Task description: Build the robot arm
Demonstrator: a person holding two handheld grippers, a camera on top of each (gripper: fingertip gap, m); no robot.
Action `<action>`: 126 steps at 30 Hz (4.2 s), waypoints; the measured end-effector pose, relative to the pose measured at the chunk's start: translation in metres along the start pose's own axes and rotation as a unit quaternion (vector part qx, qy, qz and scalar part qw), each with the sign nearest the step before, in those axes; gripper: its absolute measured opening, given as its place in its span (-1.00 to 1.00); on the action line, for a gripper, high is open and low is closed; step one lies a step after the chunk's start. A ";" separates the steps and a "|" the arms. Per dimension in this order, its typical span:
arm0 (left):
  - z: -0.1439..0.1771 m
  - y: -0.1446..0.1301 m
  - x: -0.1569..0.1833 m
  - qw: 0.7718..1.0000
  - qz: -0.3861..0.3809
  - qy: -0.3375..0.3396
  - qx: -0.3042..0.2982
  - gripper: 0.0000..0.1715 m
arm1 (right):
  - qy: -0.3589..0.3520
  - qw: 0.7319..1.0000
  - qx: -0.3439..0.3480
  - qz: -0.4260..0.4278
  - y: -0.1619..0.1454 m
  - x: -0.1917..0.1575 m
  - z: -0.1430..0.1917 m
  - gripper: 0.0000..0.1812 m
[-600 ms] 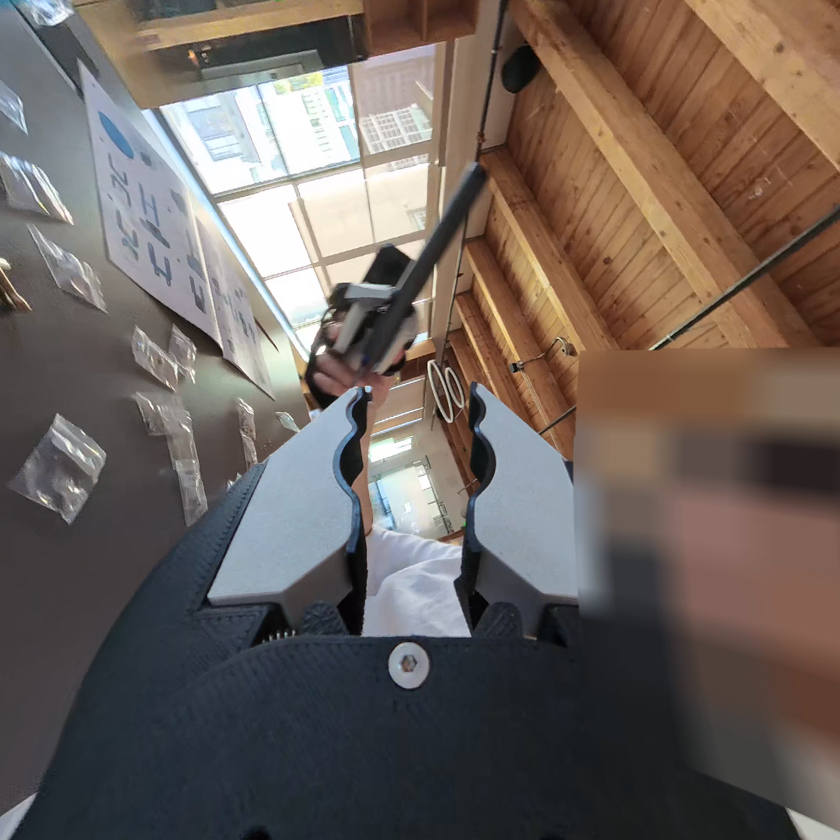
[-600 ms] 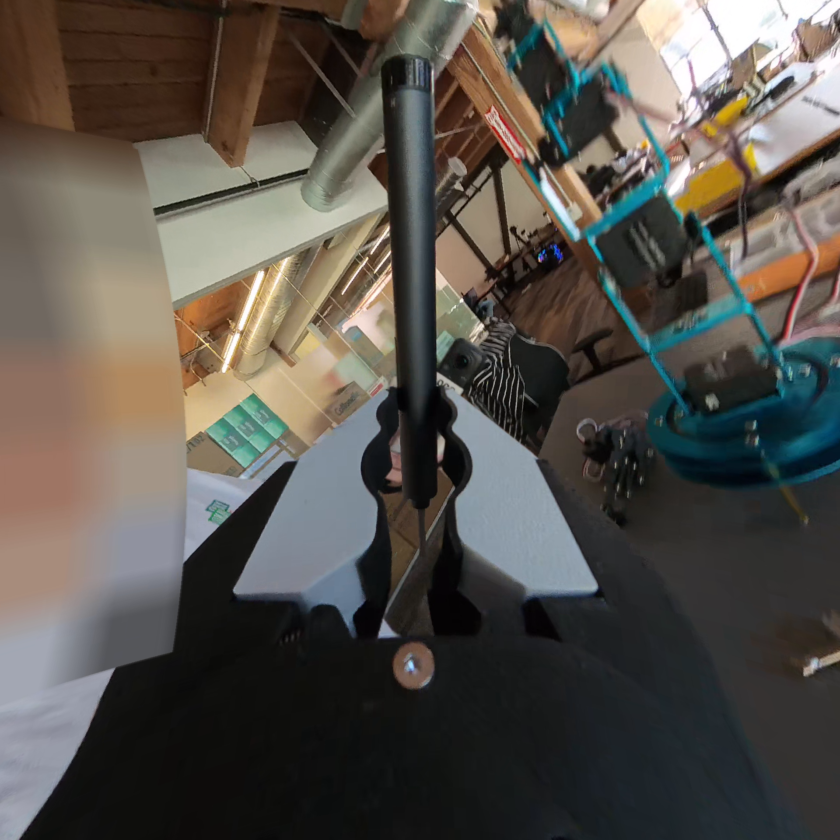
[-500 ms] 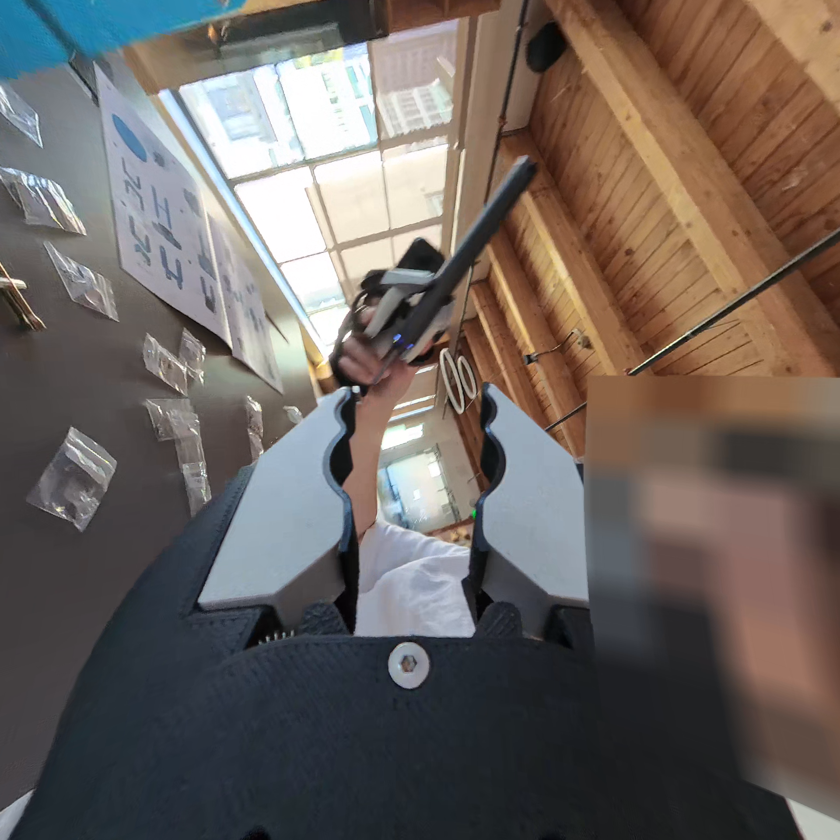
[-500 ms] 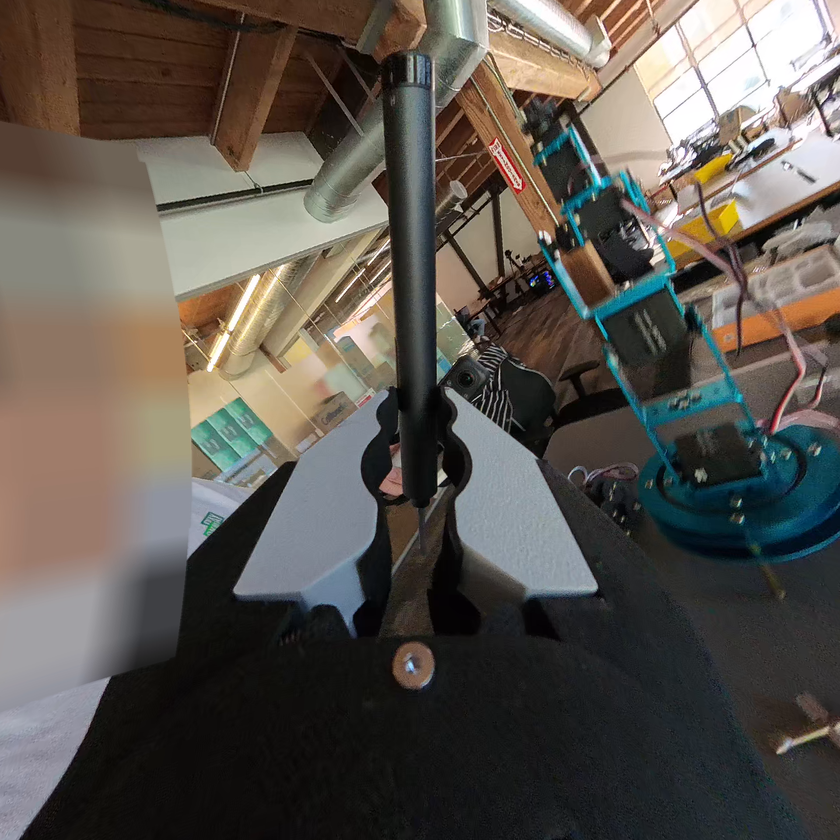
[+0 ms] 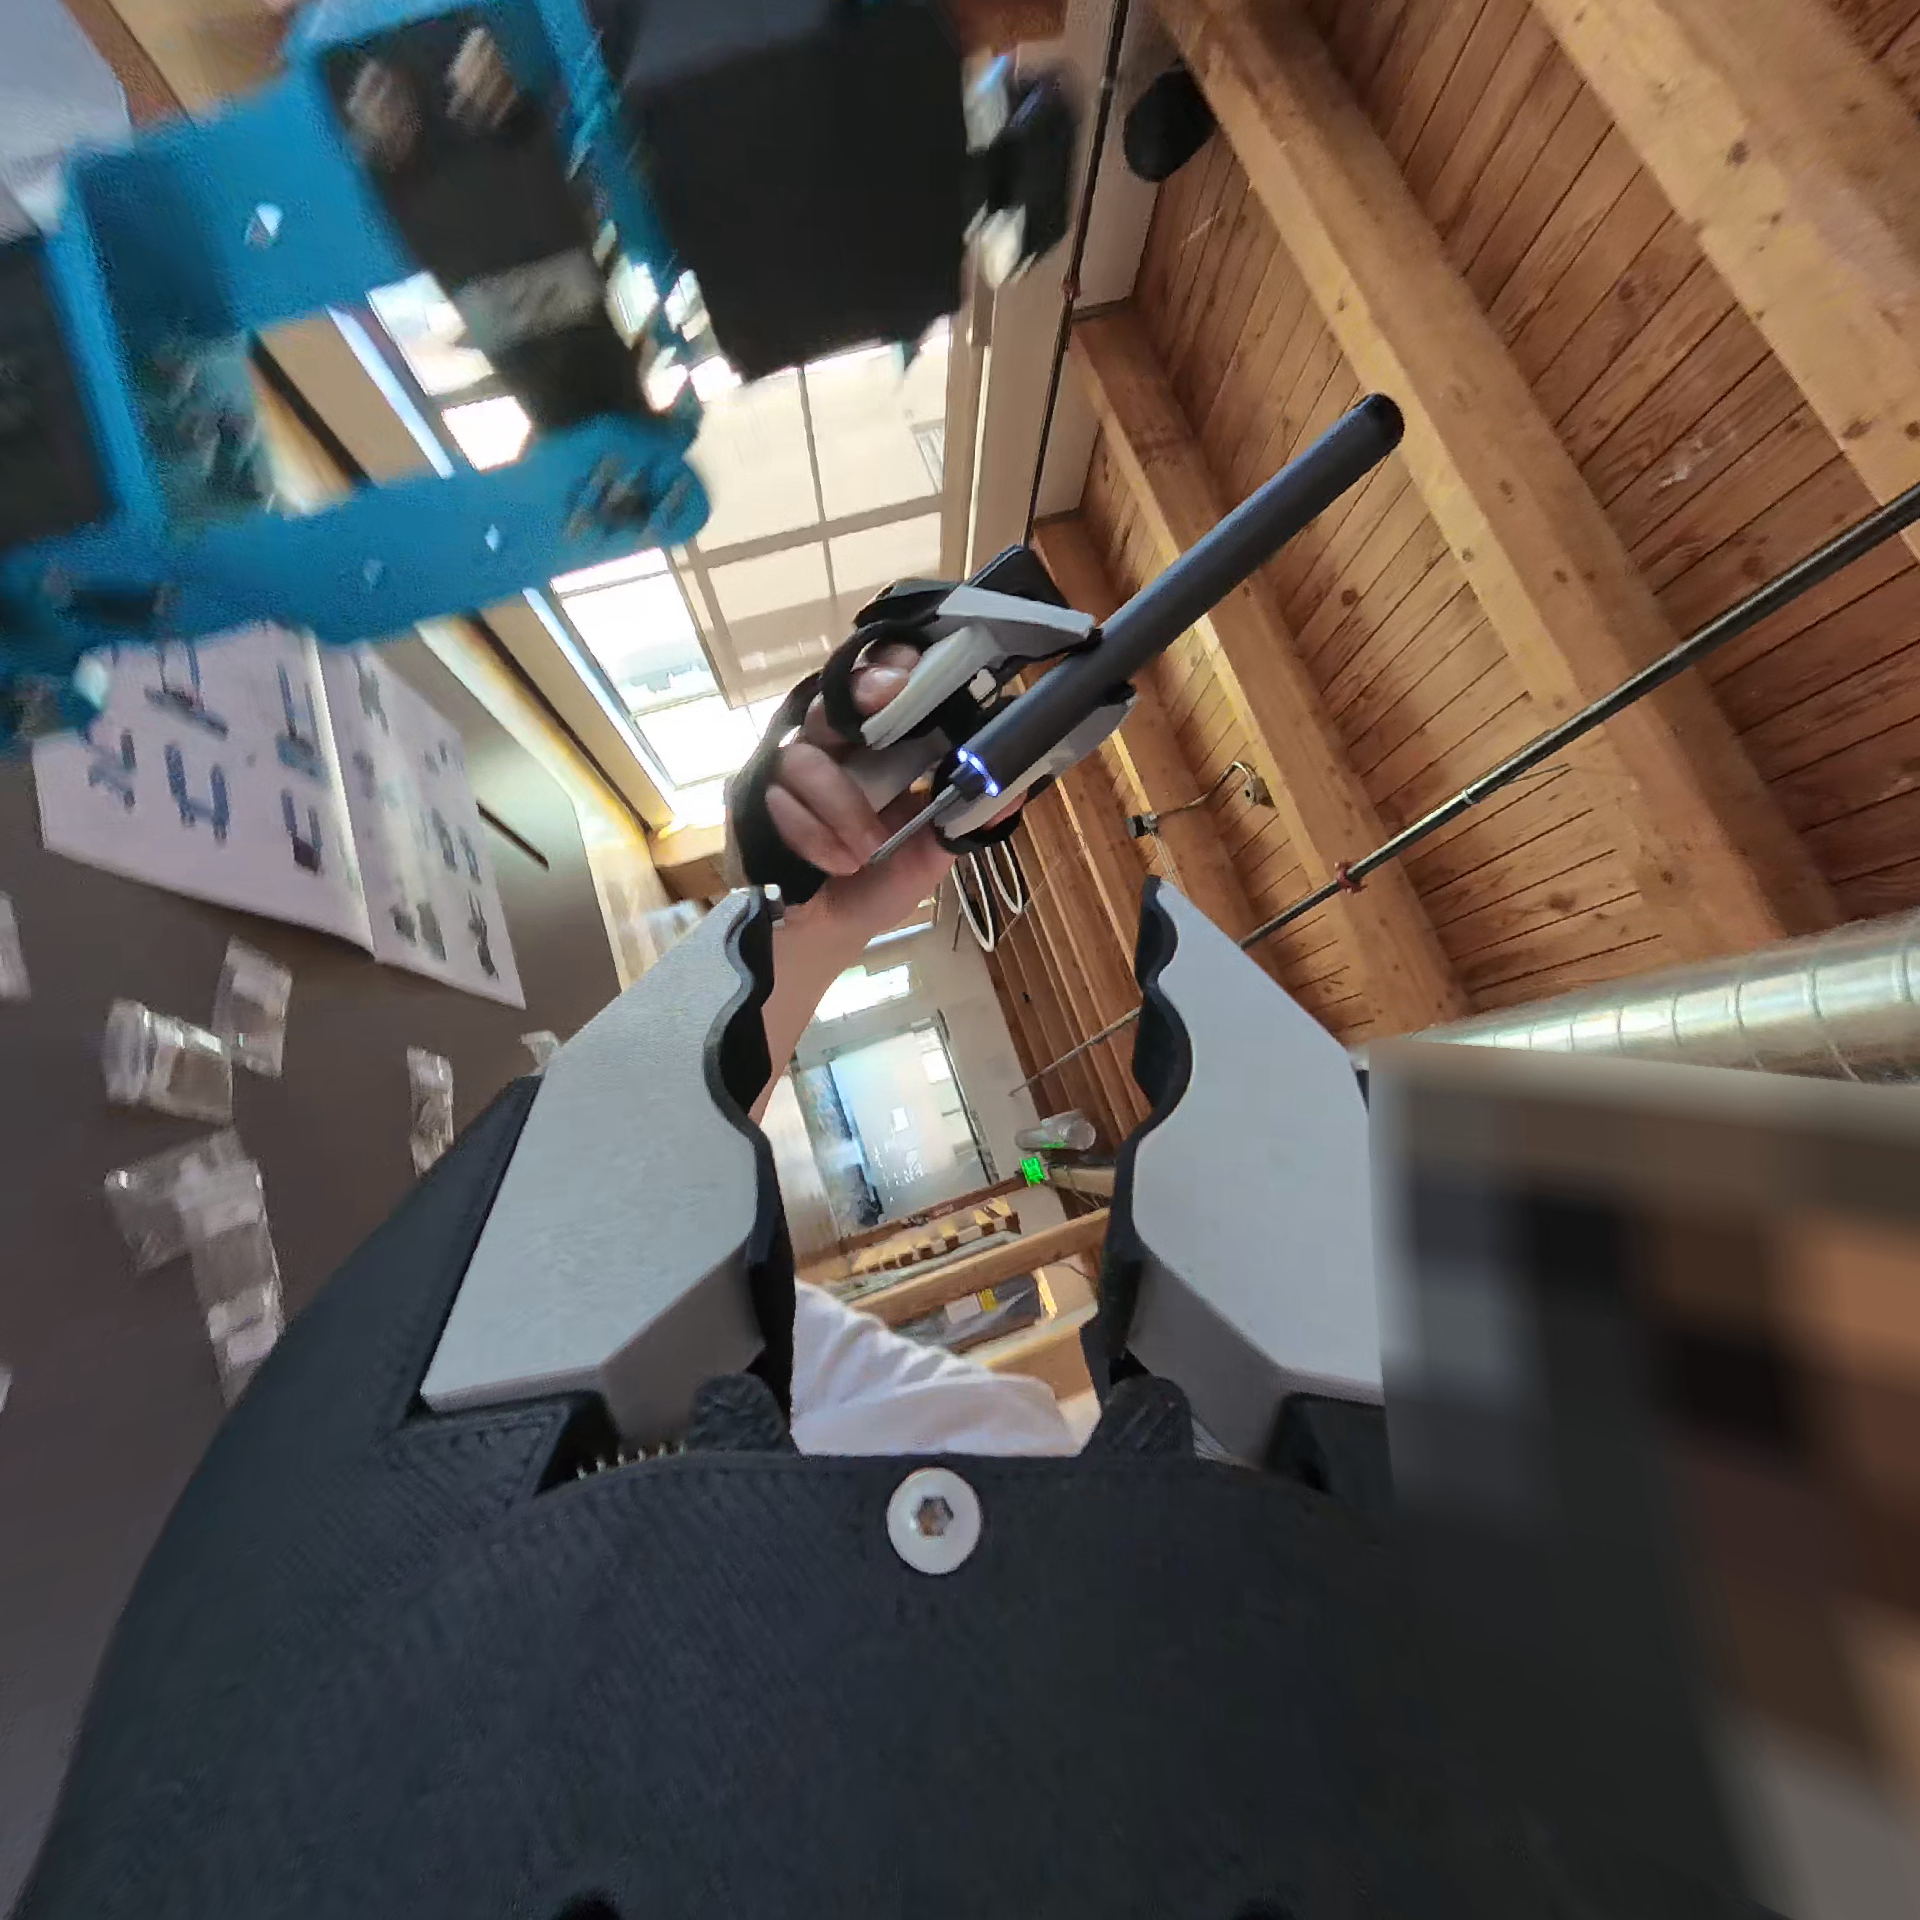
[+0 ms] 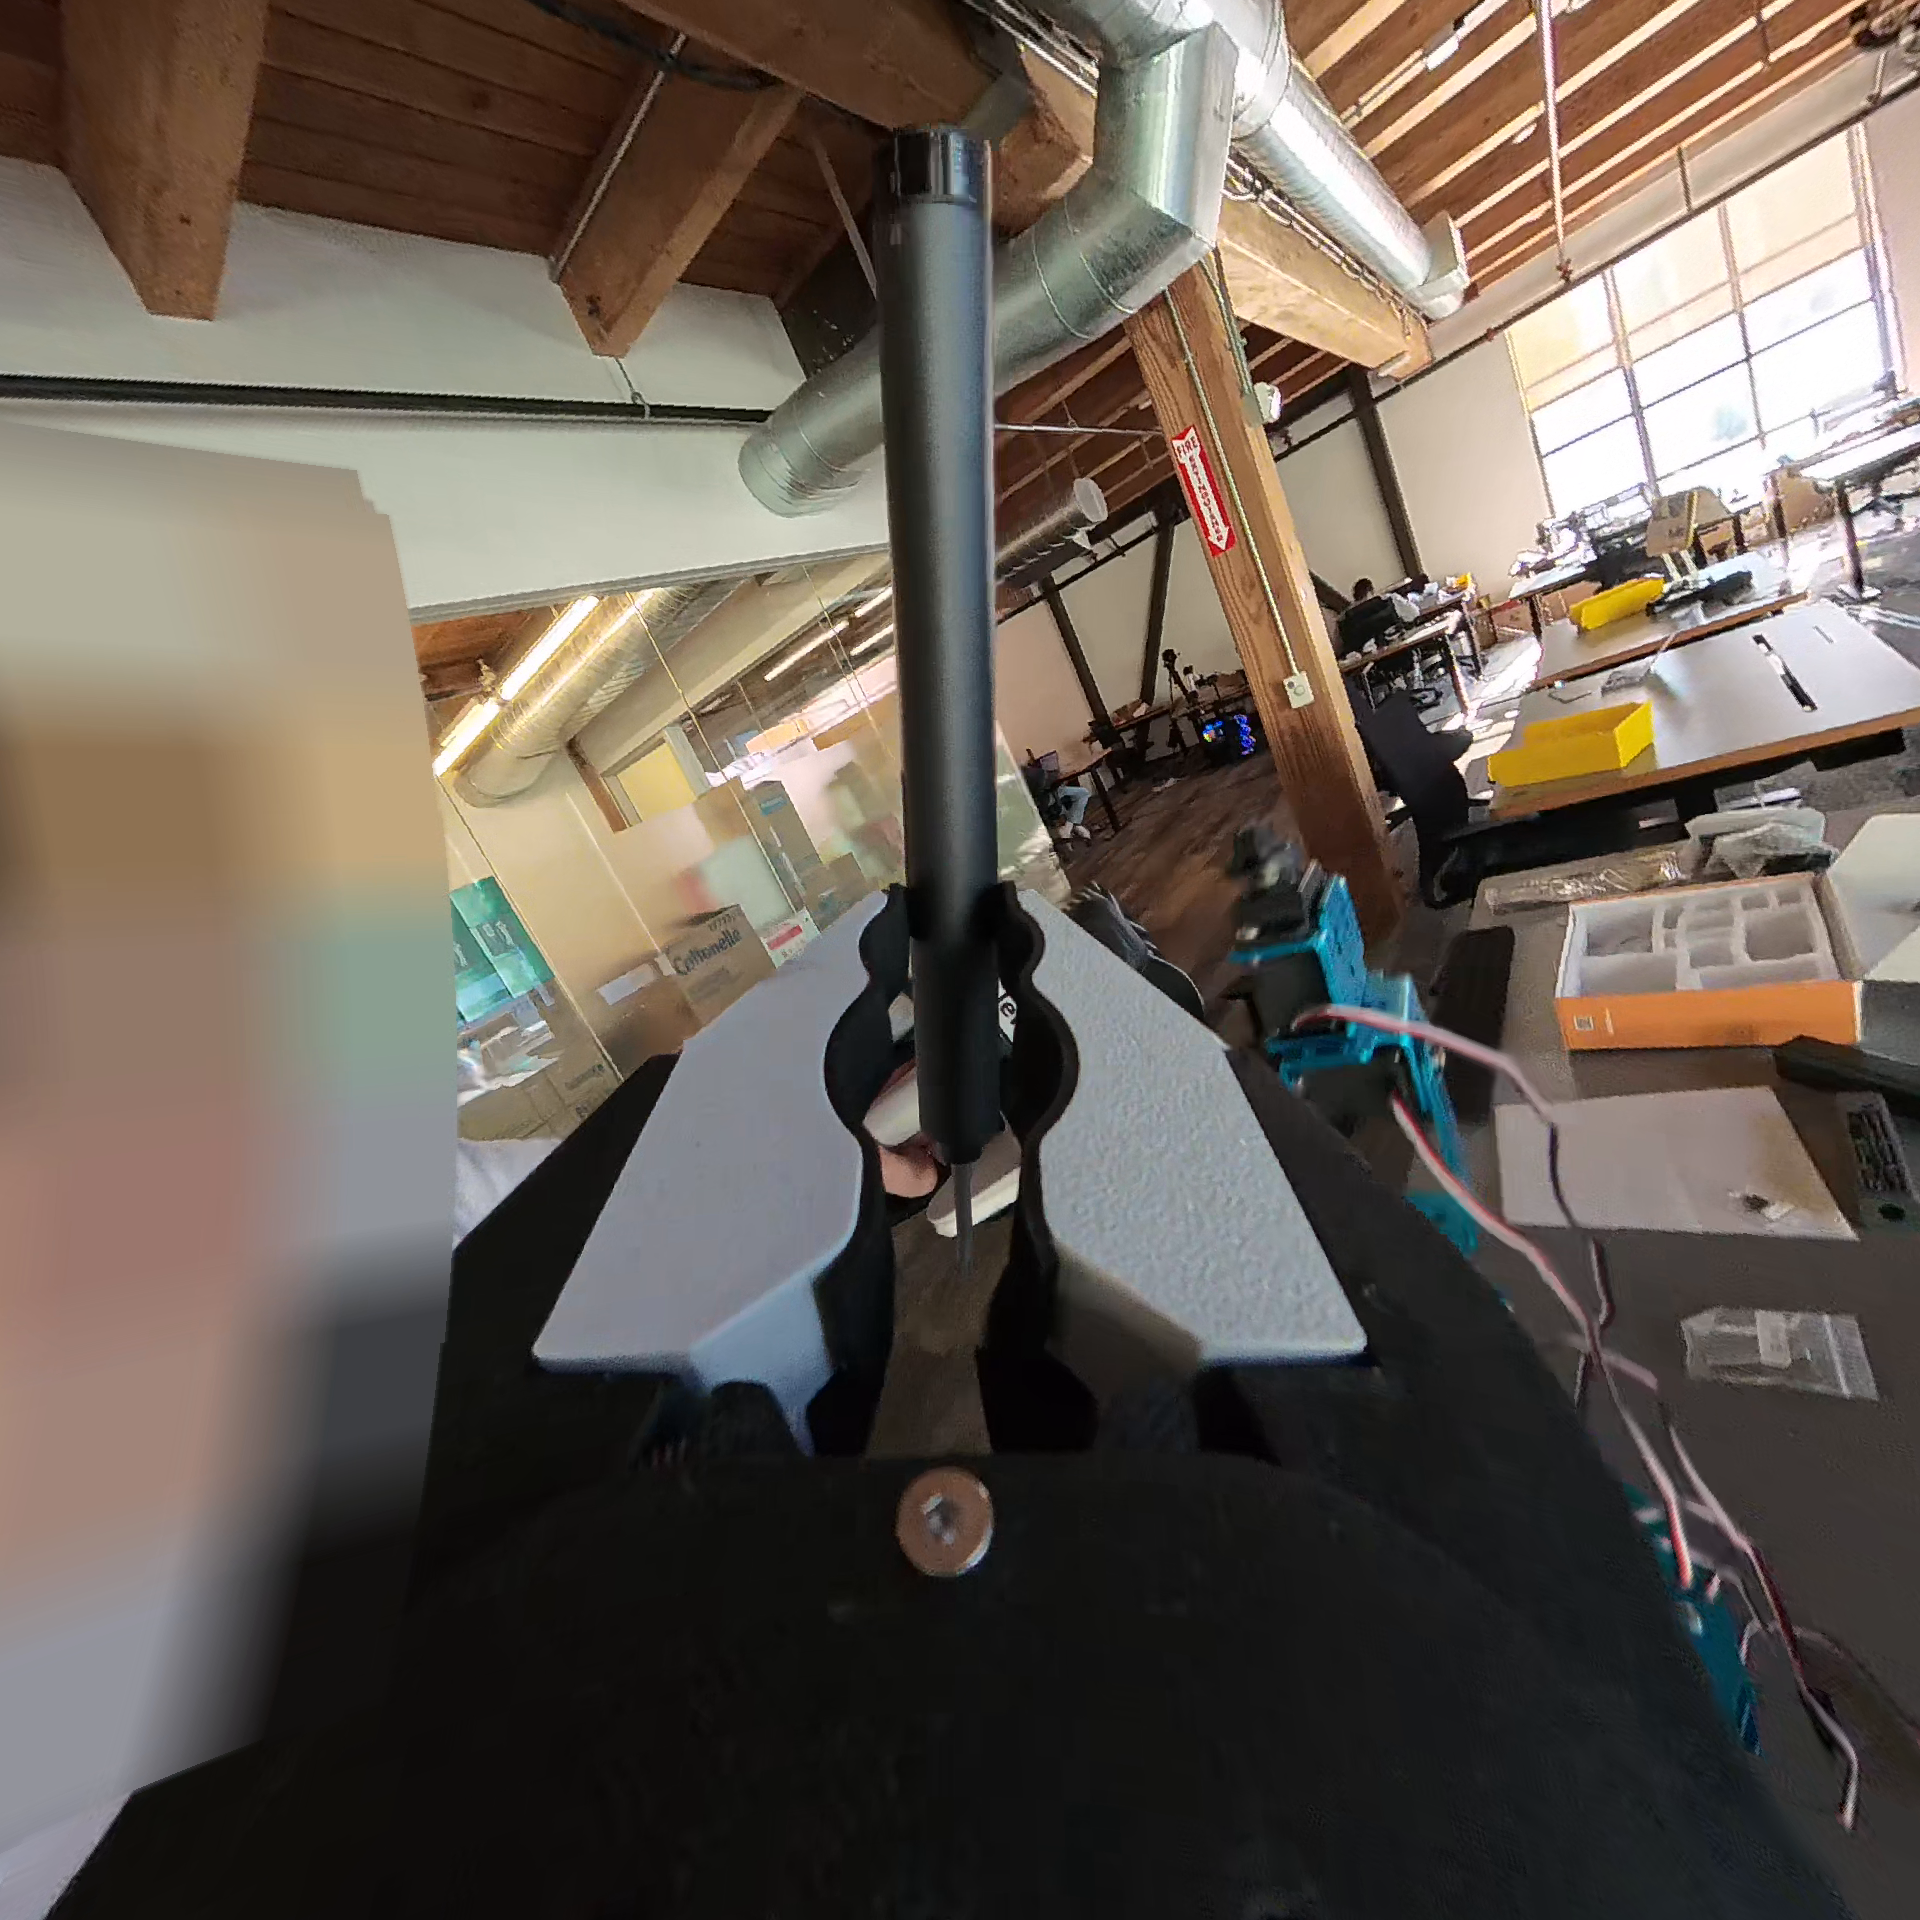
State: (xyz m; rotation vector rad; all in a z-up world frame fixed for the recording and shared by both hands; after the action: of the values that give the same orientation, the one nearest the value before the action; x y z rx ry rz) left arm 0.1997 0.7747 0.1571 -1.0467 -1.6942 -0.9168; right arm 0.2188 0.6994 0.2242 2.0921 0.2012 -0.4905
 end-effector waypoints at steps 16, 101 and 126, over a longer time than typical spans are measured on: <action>-0.041 0.046 0.027 0.997 -0.046 -0.007 0.066 0.19 | 0.014 1.000 0.002 0.024 0.035 0.030 -0.037 -0.84; -0.047 0.055 0.048 0.915 -0.123 -0.090 0.373 0.66 | 0.040 0.992 -0.004 0.122 0.031 0.032 -0.057 -0.83; -0.049 0.059 0.051 0.892 -0.120 -0.076 0.429 0.65 | 0.048 0.985 0.023 0.164 0.031 0.039 -0.066 -0.83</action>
State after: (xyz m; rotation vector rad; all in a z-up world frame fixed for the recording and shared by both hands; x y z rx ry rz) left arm 0.2588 0.7644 0.2276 -0.3123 -2.0828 -0.1445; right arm 0.2822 0.7364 0.2636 2.1415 -0.1010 -0.1960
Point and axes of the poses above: each gripper's, where its closed fingertips meet, z back along the fingers, y out of its top, x = y × z across the jaws, the point moved 1 cm from there along z, back along the fingers, and after that the axes turned 13 degrees about x, right-handed, at the moved point
